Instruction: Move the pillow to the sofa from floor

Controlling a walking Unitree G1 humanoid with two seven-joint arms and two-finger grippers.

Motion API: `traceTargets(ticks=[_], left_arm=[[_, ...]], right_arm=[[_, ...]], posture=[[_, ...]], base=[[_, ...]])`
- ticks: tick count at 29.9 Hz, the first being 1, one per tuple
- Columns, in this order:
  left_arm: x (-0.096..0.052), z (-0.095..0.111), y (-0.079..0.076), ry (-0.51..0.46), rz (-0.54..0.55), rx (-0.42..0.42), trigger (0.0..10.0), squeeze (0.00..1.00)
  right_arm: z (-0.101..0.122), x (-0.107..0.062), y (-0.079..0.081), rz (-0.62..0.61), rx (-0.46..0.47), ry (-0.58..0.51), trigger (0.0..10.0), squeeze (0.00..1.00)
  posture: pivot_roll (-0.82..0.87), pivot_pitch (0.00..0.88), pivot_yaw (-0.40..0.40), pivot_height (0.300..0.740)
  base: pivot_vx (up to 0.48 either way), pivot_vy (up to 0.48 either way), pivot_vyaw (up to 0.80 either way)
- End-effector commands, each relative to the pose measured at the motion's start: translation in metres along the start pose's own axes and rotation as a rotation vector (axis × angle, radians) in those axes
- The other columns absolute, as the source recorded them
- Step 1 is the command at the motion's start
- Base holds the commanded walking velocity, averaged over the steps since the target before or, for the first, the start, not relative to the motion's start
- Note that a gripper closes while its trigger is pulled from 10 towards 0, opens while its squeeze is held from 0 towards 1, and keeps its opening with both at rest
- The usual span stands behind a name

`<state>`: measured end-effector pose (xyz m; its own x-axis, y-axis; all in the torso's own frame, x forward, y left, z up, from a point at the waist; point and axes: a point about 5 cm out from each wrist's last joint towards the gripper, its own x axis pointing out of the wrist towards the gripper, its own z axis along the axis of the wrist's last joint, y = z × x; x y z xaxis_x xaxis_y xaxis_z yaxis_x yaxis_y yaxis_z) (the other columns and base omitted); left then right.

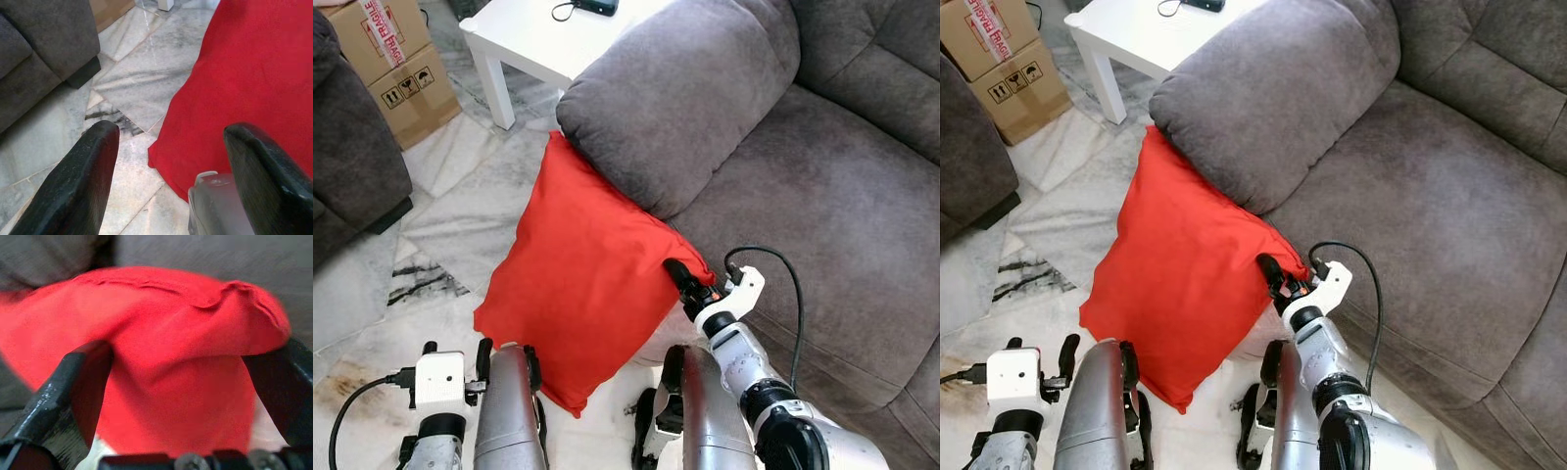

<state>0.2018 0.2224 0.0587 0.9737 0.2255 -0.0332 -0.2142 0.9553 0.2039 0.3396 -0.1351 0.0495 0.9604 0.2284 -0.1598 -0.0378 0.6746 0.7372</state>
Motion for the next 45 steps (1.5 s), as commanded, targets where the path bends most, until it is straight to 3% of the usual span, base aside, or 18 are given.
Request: traceTargets(ticks=[1, 5, 9, 18, 30, 31, 32, 45], left_arm=[[-0.005, -0.011, -0.001, 0.058, -0.008, -0.003, 10.0, 0.0], [-0.004, -0.01, -0.001, 0.059, -0.011, 0.003, 10.0, 0.0], [-0.004, -0.009, 0.0, 0.06, -0.012, 0.004, 10.0, 0.0], [-0.009, -0.008, 0.003, 0.062, -0.01, 0.01, 10.0, 0.0], [-0.015, -0.007, 0.003, 0.066, -0.009, 0.009, 10.0, 0.0], [-0.016, -0.007, 0.003, 0.067, -0.009, 0.009, 10.0, 0.0], [-0.016, -0.007, 0.002, 0.068, -0.009, 0.01, 10.0, 0.0], [-0.017, -0.007, 0.003, 0.076, -0.007, 0.011, 10.0, 0.0]], right_arm=[[-0.002, -0.008, -0.016, -0.089, 0.013, -0.003, 10.0, 0.0], [-0.003, -0.012, -0.024, -0.147, -0.04, 0.005, 10.0, 0.0], [-0.008, -0.015, -0.029, -0.184, 0.002, 0.003, 10.0, 0.0], [-0.029, -0.009, -0.003, 0.021, 0.128, 0.071, 10.0, 0.0], [-0.033, -0.009, -0.001, 0.045, 0.11, 0.091, 10.0, 0.0], [-0.033, -0.009, -0.001, 0.045, 0.108, 0.093, 7.0, 0.0], [-0.033, -0.009, 0.0, 0.045, 0.104, 0.095, 0.0, 0.0], [-0.033, -0.009, 0.003, 0.103, 0.102, 0.106, 0.0, 0.0]], posture=[[0.24, 0.414, -0.145, 0.582], [0.25, 0.412, -0.141, 0.582], [0.25, 0.41, -0.139, 0.582], [0.28, 0.43, -0.141, 0.582], [0.28, 0.455, -0.151, 0.582], [0.28, 0.456, -0.151, 0.582], [0.28, 0.457, -0.151, 0.582], [0.27, 0.464, -0.154, 0.582]], base=[[0.0, 0.0, 0.0], [0.0, 0.0, 0.0], [0.0, 0.0, 0.0], [0.0, 0.0, 0.0], [0.0, 0.0, 0.0], [0.0, 0.0, 0.0], [0.0, 0.0, 0.0], [0.0, 0.0, 0.0]])
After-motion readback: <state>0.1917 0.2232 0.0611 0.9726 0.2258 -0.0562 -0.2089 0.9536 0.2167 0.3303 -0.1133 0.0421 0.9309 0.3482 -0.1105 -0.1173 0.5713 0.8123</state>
